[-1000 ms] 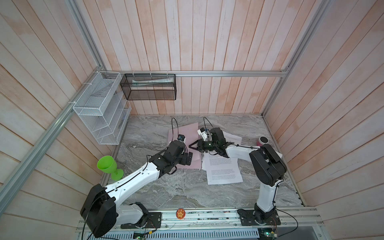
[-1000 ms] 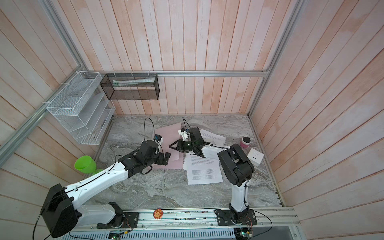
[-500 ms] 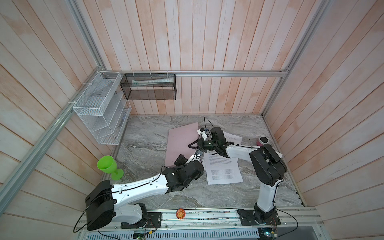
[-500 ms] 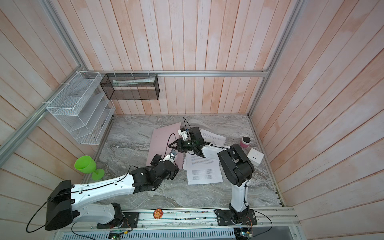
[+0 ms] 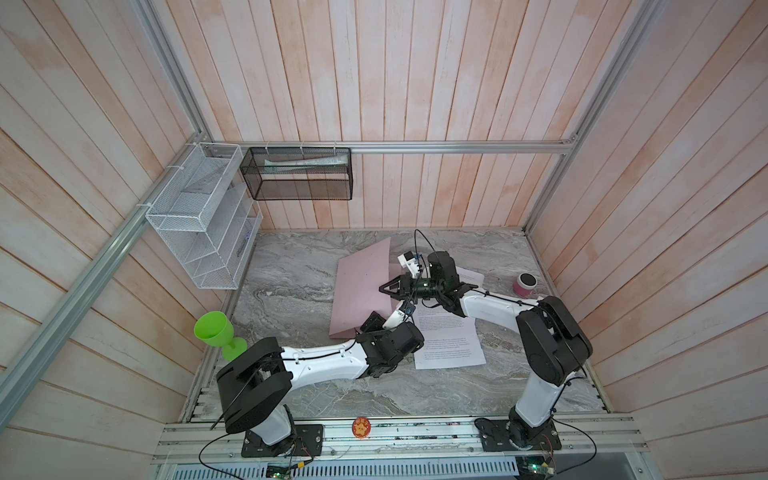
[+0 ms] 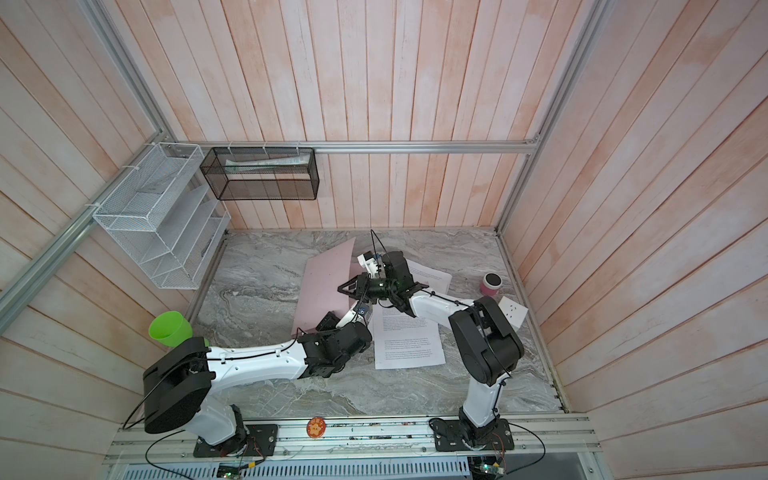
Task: Put the files into the folder
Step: 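Grasp the pink folder cover edge with the right gripper and lift it upward, then swing the cover open with the right gripper while the left gripper holds the folder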
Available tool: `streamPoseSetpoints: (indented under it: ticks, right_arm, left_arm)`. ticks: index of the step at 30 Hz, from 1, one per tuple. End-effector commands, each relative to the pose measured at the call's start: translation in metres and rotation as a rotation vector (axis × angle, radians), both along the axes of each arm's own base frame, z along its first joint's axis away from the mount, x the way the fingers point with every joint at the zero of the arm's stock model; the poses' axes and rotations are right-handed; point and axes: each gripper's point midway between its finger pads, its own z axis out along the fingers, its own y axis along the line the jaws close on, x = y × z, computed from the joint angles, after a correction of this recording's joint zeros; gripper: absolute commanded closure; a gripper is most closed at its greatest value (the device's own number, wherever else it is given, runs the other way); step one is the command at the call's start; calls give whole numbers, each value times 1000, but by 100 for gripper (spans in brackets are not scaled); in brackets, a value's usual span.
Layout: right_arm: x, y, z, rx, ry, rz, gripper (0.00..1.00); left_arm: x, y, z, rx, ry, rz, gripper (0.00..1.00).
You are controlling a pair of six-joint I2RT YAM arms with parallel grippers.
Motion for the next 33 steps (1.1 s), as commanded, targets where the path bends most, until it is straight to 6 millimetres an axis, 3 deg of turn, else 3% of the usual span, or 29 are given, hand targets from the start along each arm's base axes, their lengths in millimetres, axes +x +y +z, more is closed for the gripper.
streamPoseSetpoints:
  ticks: [1,4,8,9,10,17,25,30,33]
  right_arm:
    - [-10,-6,-4,-14,9,21,76]
    - [-11,-6,-7,-20,11,20,76]
    - [-11,-7,-8,-24,5,19,76]
    - [-10,-7,-7,-22,3,19,76]
    - [-10,-7,-7,-21,3,16,76]
    - [0,-13,11,37,-14,1,76]
    - [19,-36,32,79,-55,-48,68]
    - [27,-43,30,78,-60,-69,67]
    - [31,-39,16,53,-43,-73,67]
  left_arm:
    - [16,-1,12,-48,-44,46,42]
    - [23,4,14,-53,-49,57,53]
    - [26,3,17,-58,-50,48,76]
    - [26,2,18,-61,-48,44,83]
    - [26,2,19,-64,-48,44,99]
    - [18,2,29,-118,1,46,100]
    - [2,10,71,-374,54,78,100]
    - [-3,33,88,-528,62,187,100]
    - [-5,51,95,-647,59,254,100]
